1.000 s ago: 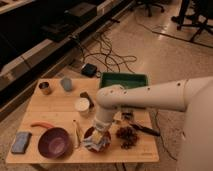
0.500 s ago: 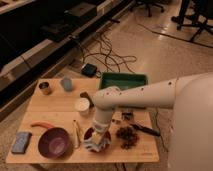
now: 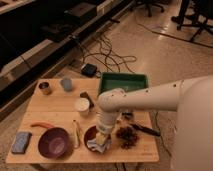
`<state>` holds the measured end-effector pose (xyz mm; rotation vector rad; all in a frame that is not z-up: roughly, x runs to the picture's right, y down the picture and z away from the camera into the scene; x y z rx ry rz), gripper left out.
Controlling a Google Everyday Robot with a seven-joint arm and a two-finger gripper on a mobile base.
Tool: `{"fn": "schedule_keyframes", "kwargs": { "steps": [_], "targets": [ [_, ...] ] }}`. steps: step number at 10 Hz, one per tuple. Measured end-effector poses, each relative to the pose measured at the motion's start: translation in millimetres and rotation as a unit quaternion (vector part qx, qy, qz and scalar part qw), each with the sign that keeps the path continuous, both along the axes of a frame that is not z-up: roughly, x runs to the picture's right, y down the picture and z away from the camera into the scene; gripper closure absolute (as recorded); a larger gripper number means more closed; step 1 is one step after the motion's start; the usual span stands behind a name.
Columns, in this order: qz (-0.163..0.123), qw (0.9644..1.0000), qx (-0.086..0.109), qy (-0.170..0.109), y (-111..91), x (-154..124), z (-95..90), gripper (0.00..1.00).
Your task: Wipe red bowl with towel
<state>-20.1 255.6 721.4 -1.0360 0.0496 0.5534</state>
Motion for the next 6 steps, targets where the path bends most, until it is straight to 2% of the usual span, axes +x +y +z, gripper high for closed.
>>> {"fn": "schedule_keyframes", "kwargs": {
  "steps": [3, 6],
  "targets": [
    [0.007, 0.9998, 0.001, 0.02, -7, 13, 5.9, 1.0],
    [0.012, 0.9992, 0.008, 0.037, -28, 24, 16.2, 1.0]
  ]
}}
